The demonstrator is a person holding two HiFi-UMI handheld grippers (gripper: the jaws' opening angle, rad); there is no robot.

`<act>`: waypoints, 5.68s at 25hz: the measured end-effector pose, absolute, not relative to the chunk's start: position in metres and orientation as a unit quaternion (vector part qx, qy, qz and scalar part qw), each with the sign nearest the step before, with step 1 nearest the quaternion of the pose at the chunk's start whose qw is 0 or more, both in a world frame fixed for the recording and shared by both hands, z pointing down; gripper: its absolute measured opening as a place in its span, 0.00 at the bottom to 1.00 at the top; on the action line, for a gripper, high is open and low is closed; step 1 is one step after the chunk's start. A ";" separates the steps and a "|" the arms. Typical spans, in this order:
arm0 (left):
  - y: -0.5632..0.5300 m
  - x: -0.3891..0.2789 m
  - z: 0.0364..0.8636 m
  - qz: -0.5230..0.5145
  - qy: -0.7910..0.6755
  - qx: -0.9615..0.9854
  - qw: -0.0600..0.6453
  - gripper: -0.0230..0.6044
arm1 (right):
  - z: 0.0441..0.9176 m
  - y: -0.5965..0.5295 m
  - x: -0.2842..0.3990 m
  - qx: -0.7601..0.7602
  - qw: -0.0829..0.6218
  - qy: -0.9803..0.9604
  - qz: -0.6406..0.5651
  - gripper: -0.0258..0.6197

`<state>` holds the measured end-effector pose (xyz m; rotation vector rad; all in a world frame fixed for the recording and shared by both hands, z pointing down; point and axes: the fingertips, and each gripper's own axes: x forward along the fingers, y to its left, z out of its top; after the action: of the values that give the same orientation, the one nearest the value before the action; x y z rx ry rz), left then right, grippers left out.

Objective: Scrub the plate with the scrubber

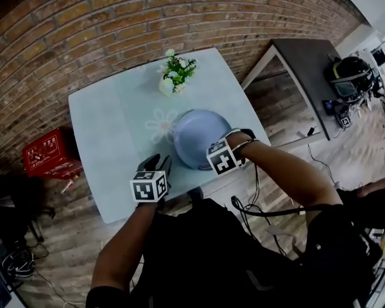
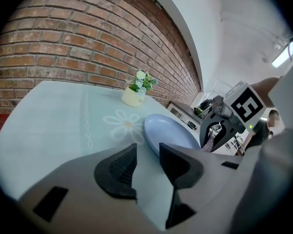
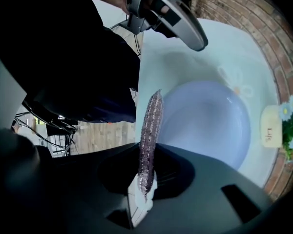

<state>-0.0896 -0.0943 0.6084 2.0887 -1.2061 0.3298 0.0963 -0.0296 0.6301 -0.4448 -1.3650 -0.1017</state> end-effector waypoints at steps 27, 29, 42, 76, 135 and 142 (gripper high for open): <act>-0.096 -0.113 0.594 0.114 -0.505 0.787 0.336 0.29 | 0.641 -0.076 0.016 -0.003 0.667 -0.732 0.139 0.14; -0.097 -0.114 0.593 0.115 -0.503 0.788 0.335 0.29 | 0.641 -0.079 0.011 0.028 0.644 -0.740 0.190 0.14; -0.112 -0.112 0.596 0.125 -0.465 0.811 0.331 0.29 | 0.641 -0.108 -0.010 0.199 0.496 -0.739 0.410 0.14; -0.110 -0.108 0.575 0.086 -0.573 0.752 0.315 0.29 | 0.631 -0.193 -0.021 0.040 0.361 -0.928 0.084 0.14; -0.123 -0.082 0.578 0.117 -0.473 0.815 0.314 0.21 | 0.607 -0.207 0.114 0.394 0.361 -0.839 0.105 0.15; -0.123 -0.090 0.578 0.110 -0.430 0.841 0.311 0.21 | 0.600 -0.191 0.116 0.443 0.389 -0.801 0.106 0.15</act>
<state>-0.0901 -0.1227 0.5777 2.2195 -1.1354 0.2898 0.1157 -0.1913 0.6002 1.1257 -2.0375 0.2697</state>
